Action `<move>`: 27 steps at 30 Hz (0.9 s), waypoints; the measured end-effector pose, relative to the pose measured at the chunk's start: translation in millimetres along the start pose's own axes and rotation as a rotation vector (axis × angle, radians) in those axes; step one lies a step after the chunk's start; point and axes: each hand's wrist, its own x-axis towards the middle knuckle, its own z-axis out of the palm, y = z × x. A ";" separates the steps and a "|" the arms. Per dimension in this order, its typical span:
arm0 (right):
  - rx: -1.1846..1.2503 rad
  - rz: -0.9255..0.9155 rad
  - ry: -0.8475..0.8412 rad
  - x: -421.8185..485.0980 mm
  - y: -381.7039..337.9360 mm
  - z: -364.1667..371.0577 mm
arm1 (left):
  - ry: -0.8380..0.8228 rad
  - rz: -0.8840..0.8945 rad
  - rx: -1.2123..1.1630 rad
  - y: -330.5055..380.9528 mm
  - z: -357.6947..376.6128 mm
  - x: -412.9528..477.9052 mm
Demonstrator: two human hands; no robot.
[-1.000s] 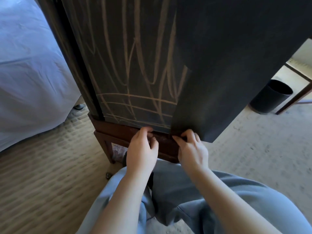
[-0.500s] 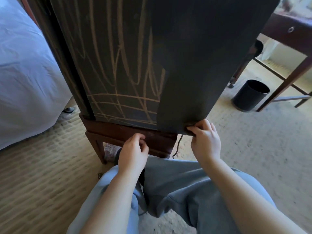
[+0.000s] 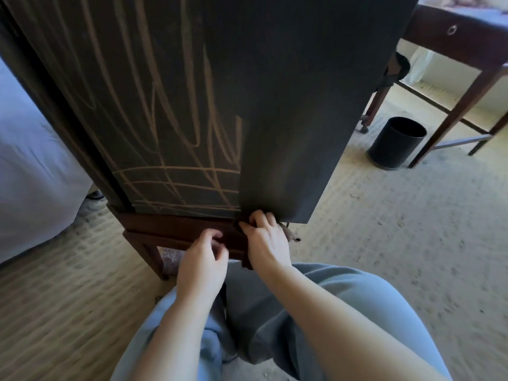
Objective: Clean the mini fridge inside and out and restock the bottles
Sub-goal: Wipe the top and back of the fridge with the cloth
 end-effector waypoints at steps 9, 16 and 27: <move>0.030 0.194 0.083 -35.8 85.1 -24.8 | -0.051 0.022 0.062 7.1 7.8 -3.3; 0.085 0.386 -0.025 -3.0 8.7 -6.5 | -0.081 -0.020 0.041 -3.5 -0.1 -1.0; -0.040 0.213 -0.047 -28.2 45.1 -7.5 | -0.095 -0.005 0.048 -0.2 0.8 6.3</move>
